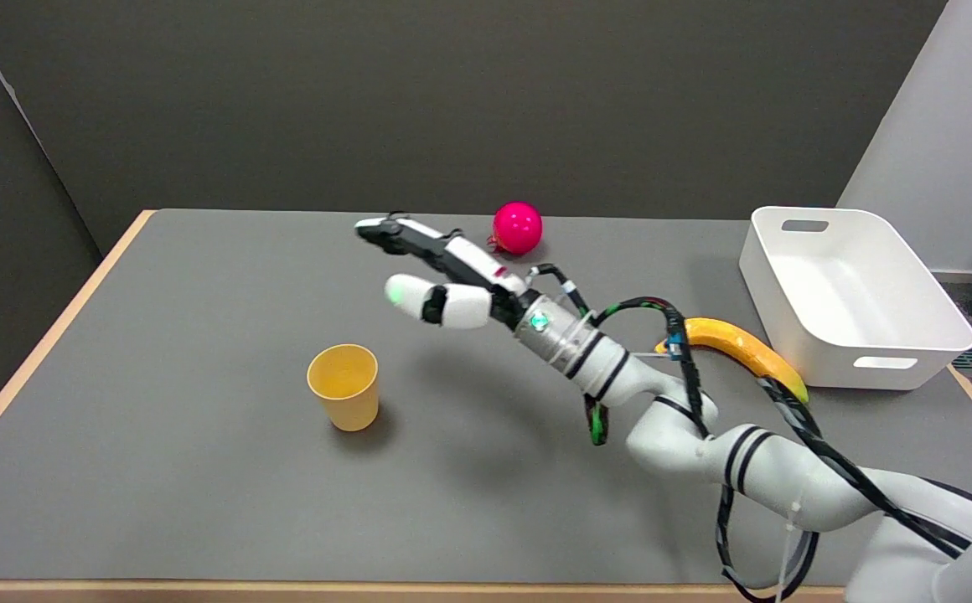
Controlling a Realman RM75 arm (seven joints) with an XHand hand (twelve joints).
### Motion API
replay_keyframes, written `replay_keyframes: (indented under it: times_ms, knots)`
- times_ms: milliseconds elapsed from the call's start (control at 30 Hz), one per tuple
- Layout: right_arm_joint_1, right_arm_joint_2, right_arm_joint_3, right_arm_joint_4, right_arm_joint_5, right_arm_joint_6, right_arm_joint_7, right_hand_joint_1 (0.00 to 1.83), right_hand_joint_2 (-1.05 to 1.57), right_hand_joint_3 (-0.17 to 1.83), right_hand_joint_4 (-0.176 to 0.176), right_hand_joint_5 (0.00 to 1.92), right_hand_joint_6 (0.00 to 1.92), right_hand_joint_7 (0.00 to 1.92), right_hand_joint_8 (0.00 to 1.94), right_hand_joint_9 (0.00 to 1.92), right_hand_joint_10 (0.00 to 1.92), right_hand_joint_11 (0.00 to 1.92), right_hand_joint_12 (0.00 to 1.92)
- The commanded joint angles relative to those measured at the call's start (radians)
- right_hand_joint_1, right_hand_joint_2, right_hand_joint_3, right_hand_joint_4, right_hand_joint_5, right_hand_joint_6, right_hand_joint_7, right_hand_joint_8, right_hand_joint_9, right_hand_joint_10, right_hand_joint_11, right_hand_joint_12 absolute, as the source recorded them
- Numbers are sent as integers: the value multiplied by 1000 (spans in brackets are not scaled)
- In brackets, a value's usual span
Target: Pick up the yellow cup.
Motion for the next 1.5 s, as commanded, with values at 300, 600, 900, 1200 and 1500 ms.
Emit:
replay_keyframes:
  times_ms: [300, 600, 900, 1200, 1500]
  knots:
    - [64, -162, -102, -10, -217, -174, 5, 456, 702, 989, -17, 177, 444, 189, 322, 42, 591, -1, 672]
    - [55, -164, -104, 44, -330, -234, -5, 573, 757, 848, -17, 204, 387, 199, 266, 38, 555, -1, 617]
    - [81, -100, -32, 195, -680, -290, -71, 586, 639, 919, -8, 155, 389, 95, 262, -1, 434, -1, 594]
    - [121, -12, -50, 337, -936, -354, -62, 561, 588, 929, -2, 125, 411, 57, 237, -1, 275, -1, 530]
    - [165, -23, -117, 285, -1123, -371, 21, 553, 582, 925, 0, 117, 406, 54, 232, -1, 259, -1, 542]
